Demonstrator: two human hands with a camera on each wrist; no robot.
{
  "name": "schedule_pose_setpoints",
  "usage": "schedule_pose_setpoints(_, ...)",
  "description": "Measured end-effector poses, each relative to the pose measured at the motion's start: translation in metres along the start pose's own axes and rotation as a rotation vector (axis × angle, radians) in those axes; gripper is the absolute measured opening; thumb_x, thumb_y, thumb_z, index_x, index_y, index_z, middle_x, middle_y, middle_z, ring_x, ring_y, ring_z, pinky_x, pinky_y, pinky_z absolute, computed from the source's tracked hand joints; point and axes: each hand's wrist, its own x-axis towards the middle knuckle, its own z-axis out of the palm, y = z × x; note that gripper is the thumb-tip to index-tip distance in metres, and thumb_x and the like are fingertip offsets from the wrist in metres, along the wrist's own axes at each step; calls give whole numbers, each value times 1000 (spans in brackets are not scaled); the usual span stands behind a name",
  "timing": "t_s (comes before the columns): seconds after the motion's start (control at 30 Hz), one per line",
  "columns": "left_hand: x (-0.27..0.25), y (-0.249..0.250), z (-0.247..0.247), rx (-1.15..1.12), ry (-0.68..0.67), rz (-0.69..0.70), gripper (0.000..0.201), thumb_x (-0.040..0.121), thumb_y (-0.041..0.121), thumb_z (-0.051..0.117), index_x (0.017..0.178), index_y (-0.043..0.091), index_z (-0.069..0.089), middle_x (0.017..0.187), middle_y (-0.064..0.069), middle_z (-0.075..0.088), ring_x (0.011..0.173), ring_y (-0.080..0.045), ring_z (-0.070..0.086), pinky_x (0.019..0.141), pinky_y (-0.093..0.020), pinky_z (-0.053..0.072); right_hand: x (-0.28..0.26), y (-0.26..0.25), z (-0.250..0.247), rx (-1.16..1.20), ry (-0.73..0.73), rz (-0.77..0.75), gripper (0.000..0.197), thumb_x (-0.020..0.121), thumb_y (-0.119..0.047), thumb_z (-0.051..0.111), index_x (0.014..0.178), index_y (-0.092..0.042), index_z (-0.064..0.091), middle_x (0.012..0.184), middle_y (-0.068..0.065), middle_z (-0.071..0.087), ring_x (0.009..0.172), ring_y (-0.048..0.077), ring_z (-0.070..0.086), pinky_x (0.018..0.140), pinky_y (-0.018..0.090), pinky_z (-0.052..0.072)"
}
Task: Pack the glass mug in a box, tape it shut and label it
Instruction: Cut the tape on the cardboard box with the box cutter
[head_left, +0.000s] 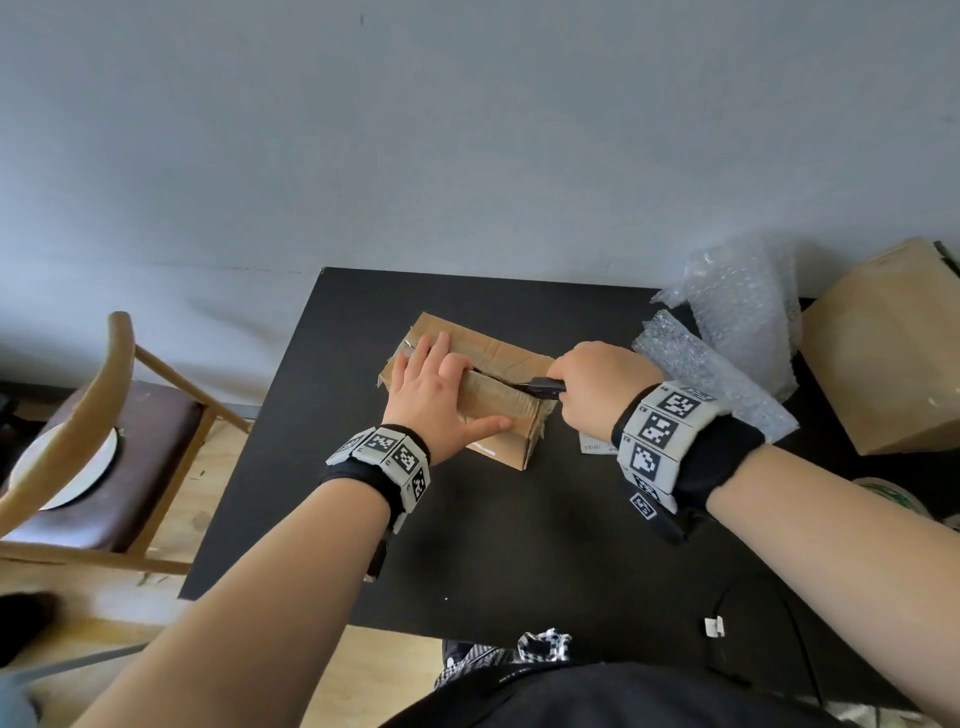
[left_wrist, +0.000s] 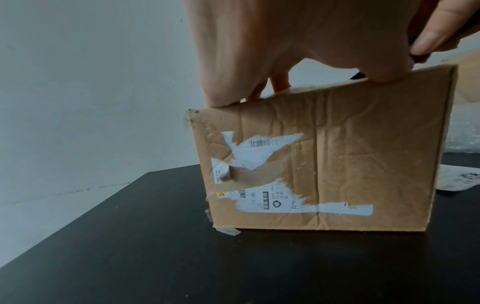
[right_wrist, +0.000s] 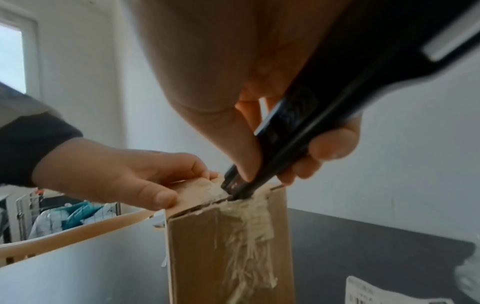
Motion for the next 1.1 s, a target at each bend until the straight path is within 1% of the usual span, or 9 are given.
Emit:
schedule_pose_setpoints(0.13, 1, 2, -3, -11, -16, -9, 84, 68, 75, 57, 131, 23, 39, 159, -5, 7, 147, -25, -1, 119, -46, -2, -7, -4, -4, -58, -30, 50, 18, 89, -15, 51, 103, -14, 62, 101, 7, 61, 92, 26, 60, 69, 31, 45)
schedule_pose_setpoints(0.3, 4, 4, -7, 3, -37, -24, 86, 66, 76, 58, 130, 21, 40, 159, -5, 8, 146, -26, 2, 119, -47, 0, -11, 3, -5, -44, -38, 81, 18, 85, -14, 53, 98, -14, 65, 82, 3, 55, 77, 25, 56, 69, 31, 49)
schedule_pose_setpoints(0.43, 4, 4, -9, 11, -53, -19, 87, 67, 76, 58, 131, 20, 39, 159, -6, 8, 146, -26, 2, 119, -47, 0, -20, 16, 0, 52, 14, 65, 20, 88, -17, 52, 104, -19, 63, 96, 3, 61, 84, 22, 57, 71, 32, 48)
schedule_pose_setpoints(0.57, 2, 10, -10, 41, -65, -44, 91, 66, 79, 54, 132, 18, 37, 159, -7, 6, 146, -27, -1, 118, -50, 0, -24, 22, 9, 263, 100, 102, 22, 94, -21, 48, 115, -16, 51, 107, 7, 59, 93, 25, 56, 78, 36, 47)
schedule_pose_setpoints(0.63, -3, 19, -6, 77, -21, -81, 101, 63, 84, 50, 137, 18, 30, 159, -9, 6, 146, -29, -1, 117, -52, 0, -18, 20, 12, 344, 123, 119, 21, 95, -21, 46, 116, -15, 48, 110, 7, 57, 96, 26, 56, 79, 36, 46)
schedule_pose_setpoints(0.73, -11, 39, 0, 113, -20, -159, 115, 61, 88, 44, 147, 20, 9, 158, -14, -3, 145, -36, -8, 114, -60, 1, -2, 16, 15, 446, 107, 124, 24, 96, -20, 45, 119, -14, 45, 111, 8, 58, 99, 27, 56, 80, 35, 43)
schedule_pose_setpoints(0.87, -12, 52, -3, 44, -91, -275, 118, 64, 82, 52, 150, 17, 3, 157, -16, -11, 143, -42, -12, 111, -65, 11, 15, 10, 20, 541, 85, 132, 26, 96, -19, 44, 121, -10, 43, 111, 13, 60, 98, 30, 57, 79, 34, 42)
schedule_pose_setpoints(0.93, -9, 49, -5, -15, -124, -261, 120, 63, 76, 60, 150, 15, 4, 157, -17, -10, 142, -42, -14, 113, -60, 17, 17, 9, 20, 579, 113, 163, 28, 96, -20, 44, 122, -10, 43, 113, 14, 59, 100, 32, 57, 82, 36, 43)
schedule_pose_setpoints(1.1, -1, 23, -22, 32, -227, -52, 118, 62, 65, 70, 151, 24, 4, 158, -7, -12, 145, -28, -12, 118, -47, 13, 13, 9, 25, 629, 134, 177, 23, 95, -22, 47, 115, -11, 46, 107, 12, 60, 93, 30, 60, 80, 34, 47)
